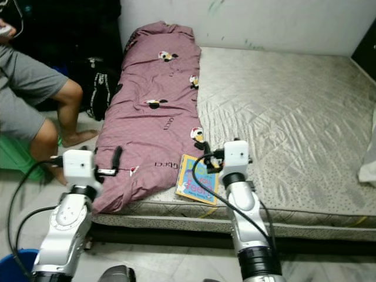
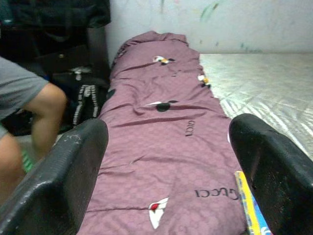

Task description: Clean up the room

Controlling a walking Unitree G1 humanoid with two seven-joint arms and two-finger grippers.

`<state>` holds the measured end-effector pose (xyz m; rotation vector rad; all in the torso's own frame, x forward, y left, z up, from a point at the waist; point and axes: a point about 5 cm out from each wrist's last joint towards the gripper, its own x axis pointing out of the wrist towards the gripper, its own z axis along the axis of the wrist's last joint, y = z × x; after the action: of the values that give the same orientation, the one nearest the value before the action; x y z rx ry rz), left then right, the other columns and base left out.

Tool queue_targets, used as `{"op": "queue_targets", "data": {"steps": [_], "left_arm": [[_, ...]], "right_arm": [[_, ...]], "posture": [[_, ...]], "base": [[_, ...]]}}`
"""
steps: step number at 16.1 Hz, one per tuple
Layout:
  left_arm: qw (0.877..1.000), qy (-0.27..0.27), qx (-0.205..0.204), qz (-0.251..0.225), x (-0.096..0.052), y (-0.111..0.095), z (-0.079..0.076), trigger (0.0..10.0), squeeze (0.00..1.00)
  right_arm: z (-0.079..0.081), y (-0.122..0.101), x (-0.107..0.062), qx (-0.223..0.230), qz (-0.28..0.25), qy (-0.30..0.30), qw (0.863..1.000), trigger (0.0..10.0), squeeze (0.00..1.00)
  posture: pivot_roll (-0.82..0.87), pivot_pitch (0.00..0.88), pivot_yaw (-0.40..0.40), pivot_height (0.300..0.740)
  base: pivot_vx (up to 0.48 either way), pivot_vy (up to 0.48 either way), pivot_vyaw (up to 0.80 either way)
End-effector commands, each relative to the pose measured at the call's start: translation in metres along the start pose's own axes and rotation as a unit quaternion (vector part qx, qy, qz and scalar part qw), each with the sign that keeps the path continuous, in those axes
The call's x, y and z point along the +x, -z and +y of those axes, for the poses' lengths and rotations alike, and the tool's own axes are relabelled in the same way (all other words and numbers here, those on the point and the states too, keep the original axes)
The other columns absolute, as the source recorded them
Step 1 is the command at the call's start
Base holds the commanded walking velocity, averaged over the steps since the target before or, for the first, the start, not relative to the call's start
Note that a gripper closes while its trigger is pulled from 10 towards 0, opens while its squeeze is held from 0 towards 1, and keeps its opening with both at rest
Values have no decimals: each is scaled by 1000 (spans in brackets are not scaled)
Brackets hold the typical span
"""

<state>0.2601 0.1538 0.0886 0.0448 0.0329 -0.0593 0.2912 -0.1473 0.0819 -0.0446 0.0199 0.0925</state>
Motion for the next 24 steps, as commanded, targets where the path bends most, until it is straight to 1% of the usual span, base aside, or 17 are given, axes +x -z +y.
{"op": "queue_targets", "data": {"steps": [1,3,6,8,11,14,17,19,21,24], "left_arm": [[1000,7,2,-2,1,-2,0,10000,0],[1000,8,0,-4,1,-4,2,10000,0],[1000,16,-2,-5,-1,-4,1,10000,0],[1000,26,-3,-2,-1,-2,-1,10000,0],[999,41,-5,-1,2,-3,-6,10000,0],[999,41,-4,-3,4,-4,-5,10000,0],[999,35,-3,1,1,-2,-4,10000,0],[999,45,-15,-3,-1,-2,-6,10000,0],[999,44,-13,3,-3,-1,-7,10000,0],[999,52,-13,9,0,0,-11,10000,0]], "right_arm": [[-2,-2,-1,0,-3,4,1000,10000,0],[0,-2,0,-1,-2,3,1000,10000,0],[1,-3,1,-3,-3,-1,1000,10000,0],[2,-4,3,-3,-5,-1,1000,10000,0],[1,-5,3,-3,-8,1,1000,10000,0],[-1,-4,1,-6,-7,1,1000,10000,0],[1,-4,2,-6,-5,-1,1000,10000,0],[1,-4,1,-6,-5,-1,1000,10000,0],[1,-4,1,-7,-4,1,1000,10000,0],[-2,-3,-2,-4,0,10,1000,10000,0]], "posture": [[-1,0,-13,740],[4,0,-15,740],[8,0,-13,740],[3,0,-4,740],[-4,0,-3,740],[0,0,-14,740],[1,0,-18,740],[-1,0,-20,740],[-6,0,-18,740],[-14,0,-15,740]], "base": [[0,0,0],[0,0,0],[281,0,0],[298,0,0],[313,0,0],[335,0,0],[315,0,0],[141,0,0],[428,0,0],[0,0,-173]]}}
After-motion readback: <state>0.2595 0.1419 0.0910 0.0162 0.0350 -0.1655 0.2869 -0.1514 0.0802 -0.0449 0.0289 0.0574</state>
